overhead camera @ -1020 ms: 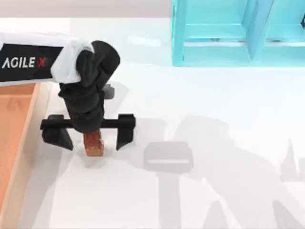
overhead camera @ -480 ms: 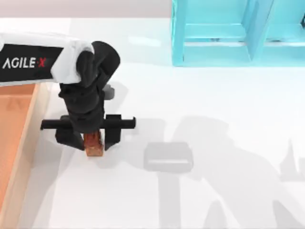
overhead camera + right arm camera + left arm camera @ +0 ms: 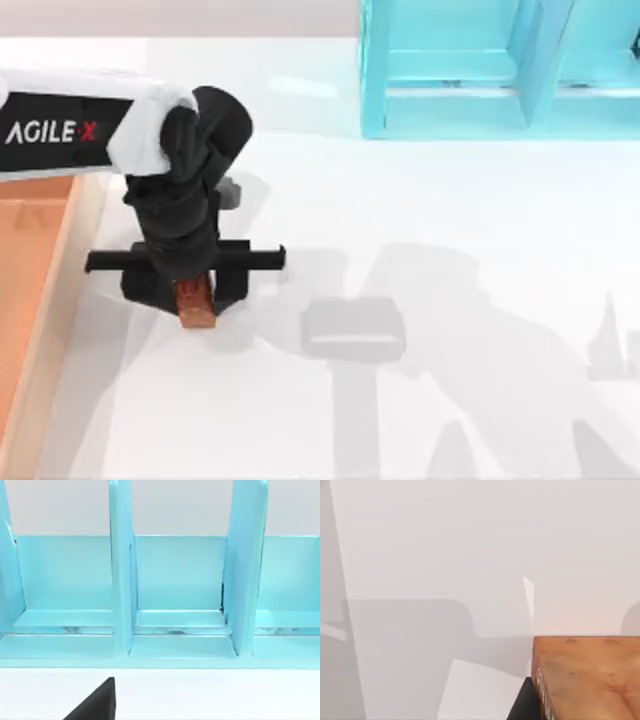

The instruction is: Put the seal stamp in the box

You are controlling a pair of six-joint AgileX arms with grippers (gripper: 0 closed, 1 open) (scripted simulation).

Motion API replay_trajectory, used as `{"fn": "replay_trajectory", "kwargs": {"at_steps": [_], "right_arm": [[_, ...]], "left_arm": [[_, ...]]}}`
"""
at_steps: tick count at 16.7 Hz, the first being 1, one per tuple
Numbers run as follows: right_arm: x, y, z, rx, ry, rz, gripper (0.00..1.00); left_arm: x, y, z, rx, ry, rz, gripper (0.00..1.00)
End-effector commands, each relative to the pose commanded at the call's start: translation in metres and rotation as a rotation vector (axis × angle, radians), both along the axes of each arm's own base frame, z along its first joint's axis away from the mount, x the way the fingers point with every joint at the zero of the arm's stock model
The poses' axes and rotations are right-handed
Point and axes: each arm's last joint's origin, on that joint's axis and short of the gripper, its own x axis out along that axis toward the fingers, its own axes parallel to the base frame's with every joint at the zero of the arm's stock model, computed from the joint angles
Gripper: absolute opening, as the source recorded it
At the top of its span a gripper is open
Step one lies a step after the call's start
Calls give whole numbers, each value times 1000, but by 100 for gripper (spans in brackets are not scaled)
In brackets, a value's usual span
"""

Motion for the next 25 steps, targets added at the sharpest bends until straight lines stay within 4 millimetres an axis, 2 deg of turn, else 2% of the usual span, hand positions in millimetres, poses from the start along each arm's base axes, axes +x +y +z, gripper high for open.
{"fn": "replay_trajectory", "kwargs": {"at_steps": [7,9,14,16,22,25], "right_arm": [[0,0,0,0,0,0,100],[0,0,0,0,0,0,100],[0,0,0,0,0,0,100],[0,0,0,0,0,0,100],[0,0,0,0,0,0,100],[0,0,0,0,0,0,100]], "left_arm": [[2,-1,5,-2,-4,0,0],[5,-2,22,-3,-8,4,0],[2,-1,82,7,14,2,0],[1,0,98,0,1,0,0],[3,5,100,1,1,2,0],[13,37,106,0,1,14,0]]}}
